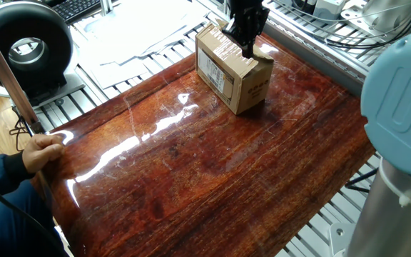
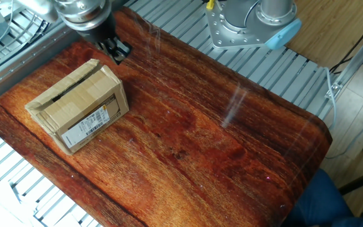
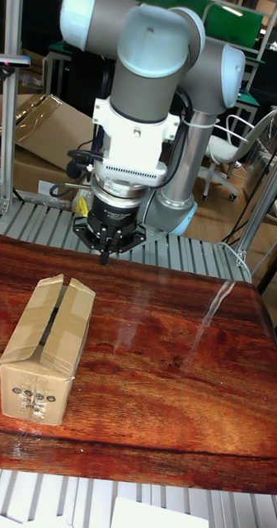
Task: Open a box
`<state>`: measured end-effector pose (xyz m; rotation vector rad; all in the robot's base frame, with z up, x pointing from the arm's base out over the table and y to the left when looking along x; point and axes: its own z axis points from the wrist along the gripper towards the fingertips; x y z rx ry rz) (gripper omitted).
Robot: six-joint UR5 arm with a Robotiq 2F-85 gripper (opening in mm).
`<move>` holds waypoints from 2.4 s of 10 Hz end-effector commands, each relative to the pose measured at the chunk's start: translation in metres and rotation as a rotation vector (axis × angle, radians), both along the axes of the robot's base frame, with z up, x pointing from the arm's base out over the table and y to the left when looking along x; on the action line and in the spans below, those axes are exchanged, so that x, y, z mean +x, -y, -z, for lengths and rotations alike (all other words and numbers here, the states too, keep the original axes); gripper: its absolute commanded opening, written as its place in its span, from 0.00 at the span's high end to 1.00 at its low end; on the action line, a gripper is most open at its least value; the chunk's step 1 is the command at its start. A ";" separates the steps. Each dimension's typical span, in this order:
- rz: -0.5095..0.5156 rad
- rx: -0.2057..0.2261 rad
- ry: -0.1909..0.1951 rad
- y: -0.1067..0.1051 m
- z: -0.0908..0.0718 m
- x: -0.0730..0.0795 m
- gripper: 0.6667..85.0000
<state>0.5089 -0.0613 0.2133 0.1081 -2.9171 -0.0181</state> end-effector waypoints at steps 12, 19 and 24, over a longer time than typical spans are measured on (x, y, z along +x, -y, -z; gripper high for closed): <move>0.030 0.041 0.105 -0.008 0.003 0.028 1.00; -0.019 -0.031 0.093 0.027 0.011 0.036 1.00; 0.089 0.048 0.106 -0.003 0.004 0.039 1.00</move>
